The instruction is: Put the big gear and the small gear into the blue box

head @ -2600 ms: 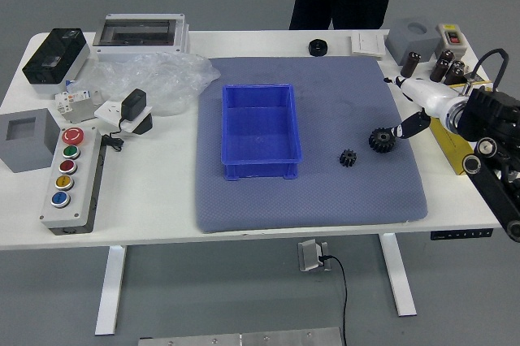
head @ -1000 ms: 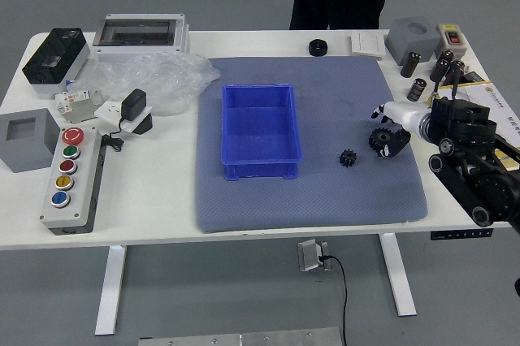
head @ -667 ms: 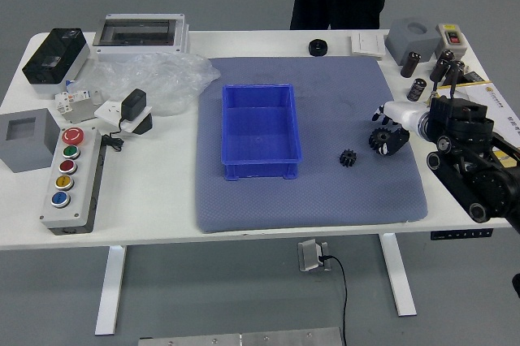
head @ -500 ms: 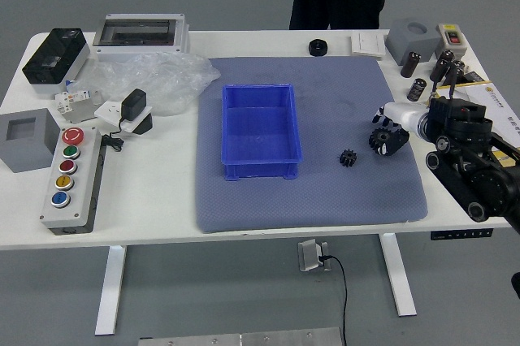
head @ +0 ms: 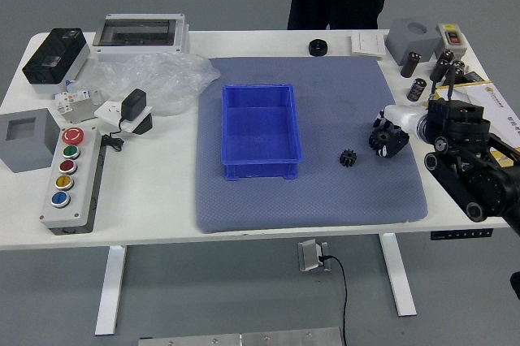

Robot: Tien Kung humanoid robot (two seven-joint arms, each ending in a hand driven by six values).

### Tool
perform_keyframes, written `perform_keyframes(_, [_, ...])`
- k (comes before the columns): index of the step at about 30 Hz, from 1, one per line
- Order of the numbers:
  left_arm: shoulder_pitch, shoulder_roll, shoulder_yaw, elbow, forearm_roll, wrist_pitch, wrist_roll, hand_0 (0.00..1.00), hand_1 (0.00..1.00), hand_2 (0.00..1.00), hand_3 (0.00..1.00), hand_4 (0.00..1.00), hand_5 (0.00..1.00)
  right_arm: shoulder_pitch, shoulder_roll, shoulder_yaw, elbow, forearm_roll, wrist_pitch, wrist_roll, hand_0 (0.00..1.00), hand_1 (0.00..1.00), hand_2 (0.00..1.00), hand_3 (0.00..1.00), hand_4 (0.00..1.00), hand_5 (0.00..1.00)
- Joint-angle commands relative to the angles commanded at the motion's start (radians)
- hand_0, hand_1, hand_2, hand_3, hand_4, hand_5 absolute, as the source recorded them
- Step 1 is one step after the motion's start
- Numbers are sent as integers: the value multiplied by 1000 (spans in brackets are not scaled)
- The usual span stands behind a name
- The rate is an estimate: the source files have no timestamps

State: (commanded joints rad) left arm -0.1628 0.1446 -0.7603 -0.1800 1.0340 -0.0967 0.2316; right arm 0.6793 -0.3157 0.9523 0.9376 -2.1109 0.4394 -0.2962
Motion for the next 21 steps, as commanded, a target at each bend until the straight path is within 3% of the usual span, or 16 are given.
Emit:
perform_keyframes(4, [1, 0, 0, 0, 0, 0, 0, 812, 811, 790, 733, 482, 151, 0, 1, -1, 1, -3, -7, -2, 857, 759, 772, 789, 762, 223])
perform_keyframes(5, [1, 0, 0, 0, 0, 0, 0, 812, 810, 788, 734, 483, 152, 0, 1, -1, 1, -4, -9, -2, 815, 684, 693, 684, 740, 233])
perform_keyframes(10, [0, 0, 0, 0, 1, 0, 0, 812, 810, 788, 734, 483, 152, -1, 3, -3, -1, -8, -16, -4, 815, 684, 693, 684, 740, 233])
perform_keyframes(11, [0, 0, 0, 0, 1, 0, 0, 811, 810, 787, 734, 482, 150, -1, 3, -3, -1, -8, -17, -4, 770, 629, 606, 625, 699, 234])
perform_keyframes(21, [1, 0, 2, 0, 1, 0, 0, 811, 810, 787, 733, 482, 151, -7, 6, -7, -9, -15, -33, -6, 737, 585, 552, 603, 651, 221])
